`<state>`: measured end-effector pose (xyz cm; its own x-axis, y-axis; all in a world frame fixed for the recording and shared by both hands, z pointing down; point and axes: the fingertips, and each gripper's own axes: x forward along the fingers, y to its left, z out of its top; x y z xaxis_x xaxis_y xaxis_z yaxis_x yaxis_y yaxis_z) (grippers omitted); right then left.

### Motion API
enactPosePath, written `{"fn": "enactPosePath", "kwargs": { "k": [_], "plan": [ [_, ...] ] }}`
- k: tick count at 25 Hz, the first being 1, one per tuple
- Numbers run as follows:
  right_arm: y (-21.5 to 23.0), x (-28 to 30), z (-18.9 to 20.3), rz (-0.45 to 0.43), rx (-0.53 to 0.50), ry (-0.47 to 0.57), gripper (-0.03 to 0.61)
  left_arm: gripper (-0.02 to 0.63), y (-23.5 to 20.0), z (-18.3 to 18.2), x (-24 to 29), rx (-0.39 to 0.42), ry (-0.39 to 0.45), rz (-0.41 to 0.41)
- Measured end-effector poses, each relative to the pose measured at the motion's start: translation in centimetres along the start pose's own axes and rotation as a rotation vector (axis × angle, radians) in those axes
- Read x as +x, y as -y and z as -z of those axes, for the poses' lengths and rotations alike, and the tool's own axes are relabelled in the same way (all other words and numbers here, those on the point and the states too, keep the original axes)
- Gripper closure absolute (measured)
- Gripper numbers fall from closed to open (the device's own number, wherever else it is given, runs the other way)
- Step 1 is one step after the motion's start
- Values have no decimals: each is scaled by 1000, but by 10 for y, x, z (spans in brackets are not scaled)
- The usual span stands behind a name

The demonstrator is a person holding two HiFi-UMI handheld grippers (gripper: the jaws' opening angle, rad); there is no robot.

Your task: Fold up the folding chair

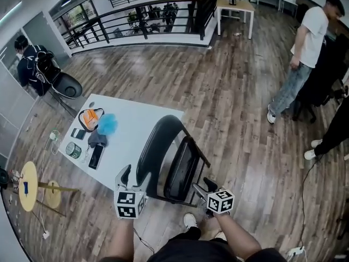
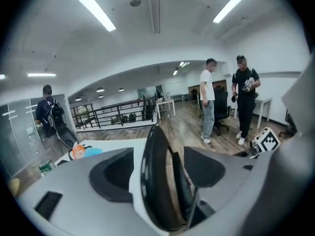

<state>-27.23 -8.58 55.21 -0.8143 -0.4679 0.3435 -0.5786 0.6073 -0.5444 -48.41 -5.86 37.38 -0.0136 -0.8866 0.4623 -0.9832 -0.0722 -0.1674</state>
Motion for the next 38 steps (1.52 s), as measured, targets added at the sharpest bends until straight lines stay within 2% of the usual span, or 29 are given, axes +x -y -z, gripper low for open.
{"fn": "enactPosePath", "kwargs": {
  "k": [1,3,4,5,7,12,16,21,25,31,38],
  "plan": [
    [-1,-26,-14,18,-57,43,291,307,20,-7,-7,-32,49,20],
    [-1,-81,-38,74,-169,130,315,423,65,-23,-20,-94,148,59],
    [0,-110,-50,115,-222,174,373,491,90,-29,-24,-121,189,89],
    [2,-138,-60,161,-268,215,468,562,116,-35,-28,-142,221,124],
    [6,-193,-76,250,-354,283,558,604,171,-42,-33,-159,250,196],
    [6,-309,-84,445,-539,385,565,609,303,-31,-57,-184,253,350],
    [6,-369,-74,537,-566,430,566,609,371,-30,-85,-179,319,396],
    [2,-413,-60,561,-547,431,566,609,404,-21,-114,-162,334,391],
    [-15,-431,-52,534,-545,461,566,609,413,-7,-134,-163,323,372],
    [-27,-437,-51,500,-545,501,566,609,414,-7,-147,-144,346,340],
    [-23,-440,-50,508,-514,508,566,609,417,-11,-150,-132,346,335]
  ]
}}
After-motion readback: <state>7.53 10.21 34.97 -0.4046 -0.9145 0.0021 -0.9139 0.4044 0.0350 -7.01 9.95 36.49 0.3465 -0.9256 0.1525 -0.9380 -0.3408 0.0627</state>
